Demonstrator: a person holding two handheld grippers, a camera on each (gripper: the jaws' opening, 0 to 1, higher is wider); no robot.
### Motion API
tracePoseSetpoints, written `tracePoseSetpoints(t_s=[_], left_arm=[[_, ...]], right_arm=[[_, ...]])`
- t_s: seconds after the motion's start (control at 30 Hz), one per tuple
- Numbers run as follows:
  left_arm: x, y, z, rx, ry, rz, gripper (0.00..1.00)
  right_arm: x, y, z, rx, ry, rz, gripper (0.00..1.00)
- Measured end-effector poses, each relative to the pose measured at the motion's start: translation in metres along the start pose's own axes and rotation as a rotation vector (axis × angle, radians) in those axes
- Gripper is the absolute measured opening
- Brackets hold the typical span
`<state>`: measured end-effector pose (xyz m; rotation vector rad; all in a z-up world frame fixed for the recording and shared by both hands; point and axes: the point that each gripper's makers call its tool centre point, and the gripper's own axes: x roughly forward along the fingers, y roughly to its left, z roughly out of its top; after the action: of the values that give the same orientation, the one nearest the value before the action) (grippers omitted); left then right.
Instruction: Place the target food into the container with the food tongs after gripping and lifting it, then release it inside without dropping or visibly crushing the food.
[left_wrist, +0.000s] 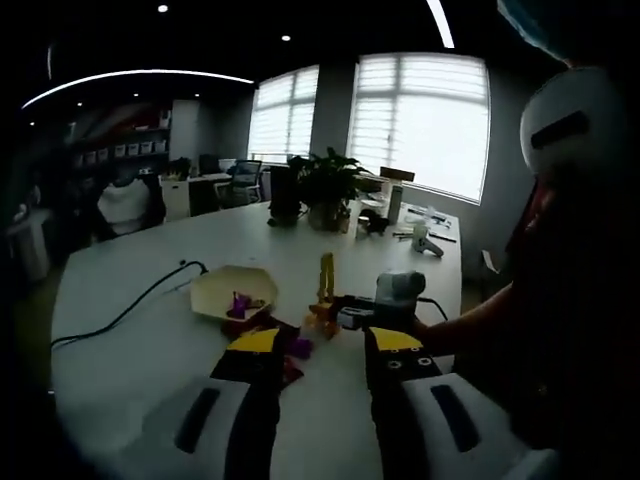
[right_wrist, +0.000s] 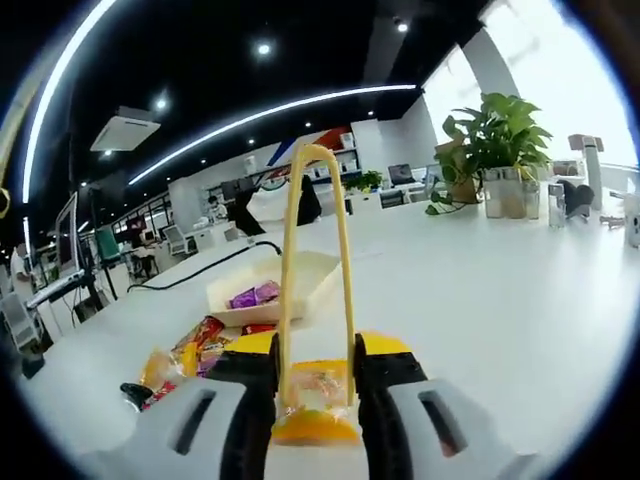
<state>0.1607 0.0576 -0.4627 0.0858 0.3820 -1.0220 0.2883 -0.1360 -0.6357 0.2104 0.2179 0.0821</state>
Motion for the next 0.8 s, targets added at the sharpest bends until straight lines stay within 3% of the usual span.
tracePoseSetpoints(t_s=[0.1, 0.2, 0.23, 0.27, 0.3, 0.33, 0.37, 0.4, 0.5, 0.57, 0.6, 0.67, 0.73, 0.8], left_arm=[[0.002, -0.003, -0.004, 0.015, 0.019, -0.003, 0.34], [0.004, -0.004, -0.007, 0.023, 0.03, -0.007, 0.33], [0.004, -0.004, -0.008, 0.025, 0.033, -0.007, 0.33], [0.004, -0.004, -0.009, 0.026, 0.037, -0.008, 0.33], [0.004, -0.005, -0.009, 0.025, 0.037, -0.008, 0.33], [0.005, -0.005, -0.009, 0.023, 0.038, -0.012, 0.33], [0.005, -0.005, -0.009, 0.023, 0.037, -0.014, 0.33], [0.006, -0.006, -0.01, 0.023, 0.037, -0.016, 0.33], [0.008, -0.005, -0.011, 0.026, 0.038, -0.017, 0.33], [0.009, -0.006, -0.011, 0.032, 0.037, -0.017, 0.33], [0.01, -0.006, -0.012, 0.033, 0.032, -0.018, 0.32], [0.012, -0.006, -0.013, 0.023, 0.019, -0.018, 0.32], [0.013, -0.006, -0.017, 0.017, 0.017, -0.014, 0.32], [0.013, -0.005, -0.022, 0.011, 0.016, -0.006, 0.32]], right_arm=[[-0.002, 0.003, -0.003, -0.027, 0.009, 0.006, 0.26], [-0.009, 0.011, -0.01, -0.11, 0.027, 0.025, 0.24], [-0.01, 0.011, -0.015, -0.103, 0.044, 0.028, 0.18], [-0.015, 0.001, -0.027, -0.131, 0.101, -0.016, 0.01], [-0.016, 0.004, -0.025, -0.043, 0.054, -0.019, 0.0], [-0.025, 0.002, -0.035, -0.034, 0.117, -0.007, 0.0], [-0.019, 0.0, -0.029, -0.076, 0.094, 0.002, 0.0], [-0.018, 0.001, -0.028, -0.04, 0.105, 0.019, 0.0], [-0.018, -0.004, -0.024, -0.036, 0.119, 0.005, 0.01], [-0.017, -0.009, -0.019, -0.006, 0.124, -0.005, 0.04], [-0.017, -0.007, -0.017, 0.053, 0.149, 0.006, 0.09], [-0.015, -0.006, -0.014, 0.081, 0.18, 0.031, 0.21], [-0.016, 0.002, -0.016, 0.058, 0.234, 0.058, 0.31], [-0.02, 0.018, -0.031, 0.002, 0.353, 0.11, 0.43]])
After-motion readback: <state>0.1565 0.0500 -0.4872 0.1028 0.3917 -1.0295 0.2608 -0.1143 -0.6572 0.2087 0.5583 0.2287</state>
